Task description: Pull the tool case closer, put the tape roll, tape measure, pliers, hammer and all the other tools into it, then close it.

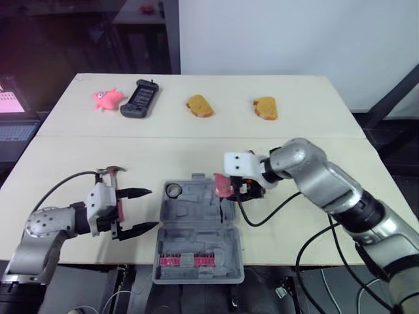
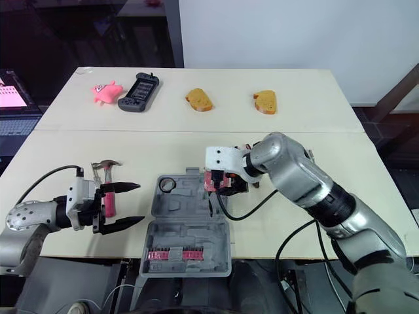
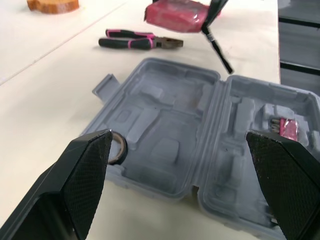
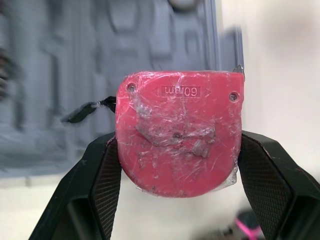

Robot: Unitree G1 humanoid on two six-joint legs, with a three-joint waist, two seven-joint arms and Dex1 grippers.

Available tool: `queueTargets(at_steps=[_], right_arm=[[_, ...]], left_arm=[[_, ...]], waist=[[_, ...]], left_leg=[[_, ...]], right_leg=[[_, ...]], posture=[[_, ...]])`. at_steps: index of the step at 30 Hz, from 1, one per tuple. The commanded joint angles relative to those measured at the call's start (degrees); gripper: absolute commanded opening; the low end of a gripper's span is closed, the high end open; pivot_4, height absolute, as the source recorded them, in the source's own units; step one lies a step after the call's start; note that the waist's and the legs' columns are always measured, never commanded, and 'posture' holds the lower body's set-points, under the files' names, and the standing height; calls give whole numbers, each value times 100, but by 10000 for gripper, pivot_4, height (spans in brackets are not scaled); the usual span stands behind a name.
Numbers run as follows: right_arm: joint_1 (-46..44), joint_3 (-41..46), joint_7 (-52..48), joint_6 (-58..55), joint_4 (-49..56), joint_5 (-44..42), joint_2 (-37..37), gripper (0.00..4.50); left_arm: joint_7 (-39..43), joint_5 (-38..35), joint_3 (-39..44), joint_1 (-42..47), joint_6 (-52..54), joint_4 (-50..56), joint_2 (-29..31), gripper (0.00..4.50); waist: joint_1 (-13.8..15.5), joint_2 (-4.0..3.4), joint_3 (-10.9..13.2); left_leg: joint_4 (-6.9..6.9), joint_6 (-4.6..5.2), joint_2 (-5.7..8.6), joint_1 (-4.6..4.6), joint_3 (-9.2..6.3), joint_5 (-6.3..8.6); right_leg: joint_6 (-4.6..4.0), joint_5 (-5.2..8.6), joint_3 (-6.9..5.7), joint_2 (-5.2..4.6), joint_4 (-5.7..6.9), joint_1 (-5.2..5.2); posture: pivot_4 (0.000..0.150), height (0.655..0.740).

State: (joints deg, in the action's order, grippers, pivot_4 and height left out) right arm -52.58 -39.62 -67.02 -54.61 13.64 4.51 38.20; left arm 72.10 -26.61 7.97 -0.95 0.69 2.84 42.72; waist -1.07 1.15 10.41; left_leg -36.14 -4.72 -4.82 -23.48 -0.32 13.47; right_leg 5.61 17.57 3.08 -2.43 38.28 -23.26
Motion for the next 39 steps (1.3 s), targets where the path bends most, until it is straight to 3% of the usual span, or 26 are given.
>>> queueTargets(at_steps=[1, 15, 39], right_arm=[[-397, -630, -80, 66, -213, 433, -77, 28941], [-699, -1200, 30, 604, -1680, 1126, -939, 28941], [-478, -1055, 0, 938, -2139, 1402, -1296, 28941]], left_arm=[[-2, -2, 53, 103, -74, 46, 22, 45000], [-67, -40, 123, -60, -45, 231, 25, 45000], [-147, -82, 133, -184, 0, 384, 48, 45000]], waist=[[3, 0, 0], [-3, 0, 0], [-10, 0, 0]], left_leg=[[-1, 0, 0, 1, -2, 0], [0, 0, -1, 1, -1, 0], [1, 0, -1, 2, -2, 0]], right_leg=[[0, 0, -1, 1, 7, -1], [2, -1, -1, 2, 24, -11], [2, -1, -1, 4, 28, -11]], posture=[[1500, 7400], [1500, 7400], [1500, 7400]])
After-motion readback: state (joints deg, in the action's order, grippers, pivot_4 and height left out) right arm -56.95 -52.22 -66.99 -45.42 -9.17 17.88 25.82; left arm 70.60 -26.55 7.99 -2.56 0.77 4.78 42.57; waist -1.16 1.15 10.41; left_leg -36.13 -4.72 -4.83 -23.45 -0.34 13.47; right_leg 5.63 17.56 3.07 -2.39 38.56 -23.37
